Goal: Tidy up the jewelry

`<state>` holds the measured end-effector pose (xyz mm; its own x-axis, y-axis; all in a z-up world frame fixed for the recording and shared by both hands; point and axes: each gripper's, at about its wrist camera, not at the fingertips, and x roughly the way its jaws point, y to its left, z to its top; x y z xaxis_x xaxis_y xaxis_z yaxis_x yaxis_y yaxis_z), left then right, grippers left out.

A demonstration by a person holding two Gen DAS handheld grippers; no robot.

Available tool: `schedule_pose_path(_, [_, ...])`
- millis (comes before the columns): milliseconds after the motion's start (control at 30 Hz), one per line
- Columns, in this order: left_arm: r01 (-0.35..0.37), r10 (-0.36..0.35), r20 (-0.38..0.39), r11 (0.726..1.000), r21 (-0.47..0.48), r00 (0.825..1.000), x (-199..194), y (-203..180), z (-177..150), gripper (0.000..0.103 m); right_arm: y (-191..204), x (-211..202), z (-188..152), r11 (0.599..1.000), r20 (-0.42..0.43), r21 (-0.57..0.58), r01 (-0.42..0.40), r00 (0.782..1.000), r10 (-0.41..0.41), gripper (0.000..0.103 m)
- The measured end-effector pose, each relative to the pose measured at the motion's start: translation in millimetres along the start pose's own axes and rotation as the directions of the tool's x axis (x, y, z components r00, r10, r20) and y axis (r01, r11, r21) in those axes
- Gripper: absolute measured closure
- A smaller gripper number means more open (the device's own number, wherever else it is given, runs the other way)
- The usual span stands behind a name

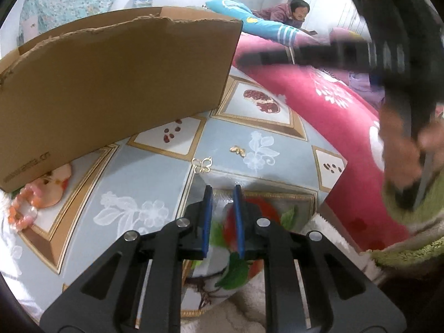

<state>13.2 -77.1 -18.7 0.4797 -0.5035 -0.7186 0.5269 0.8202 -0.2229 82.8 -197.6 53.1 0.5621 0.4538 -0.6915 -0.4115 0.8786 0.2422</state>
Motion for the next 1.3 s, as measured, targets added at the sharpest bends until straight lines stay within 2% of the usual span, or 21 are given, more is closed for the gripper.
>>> schedule_pose_path(133, [0.01, -0.01, -0.005, 1.0, -0.015, 1.0, 7.1, 2.0, 7.0, 0.089, -19.6, 13.7, -21.2, 0.998, -0.068, 0.058, 0.034, 0.997, -0.03, 0.092])
schedule_pose_path(333, [0.031, -0.032, -0.016, 0.999, -0.037, 0.999, 14.4, 5.1, 19.1, 0.089, -35.7, 24.5, -31.6, 0.994, -0.092, 0.103, 0.025, 0.996, -0.015, 0.092])
schedule_pose_path(467, [0.01, -0.009, -0.02, 0.998, 0.06, 1.0, 24.9, -11.3, 27.8, 0.085, -46.0, 26.2, -34.3, 0.991, -0.077, 0.134, 0.004, 0.997, 0.006, 0.092])
schedule_pose_path(567, [-0.029, 0.035, -0.028, 0.986, 0.166, 0.999, 34.4, -25.3, 34.0, 0.082, -53.8, 26.0, -35.3, 0.988, -0.064, 0.152, -0.011, 0.998, 0.021, 0.092])
schedule_pose_path(733, [-0.068, 0.082, -0.04, 0.961, 0.267, 0.996, 43.5, -34.4, 39.0, 0.082, -64.4, 22.6, -37.9, 0.983, -0.037, 0.181, -0.034, 0.998, 0.042, 0.092])
schedule_pose_path(867, [-0.061, 0.08, -0.059, 0.958, 0.28, 0.995, 45.9, -31.4, 43.8, 0.084, -69.2, 21.7, -39.4, 0.98, -0.017, 0.194, -0.051, 0.998, 0.055, 0.092])
schedule_pose_path(933, [-0.063, 0.086, -0.066, 0.955, 0.289, 0.994, 46.3, -30.9, 44.0, 0.091, -72.0, 20.9, -40.6, 0.977, -0.006, 0.203, -0.061, 0.998, 0.064, 0.092])
schedule_pose_path(1300, [-0.076, 0.102, -0.072, 0.95, 0.304, 0.992, 48.1, -35.1, 44.0, 0.092, -77.2, 12.6, -43.1, 0.973, 0.037, 0.217, -0.078, 0.997, 0.072, 0.092])
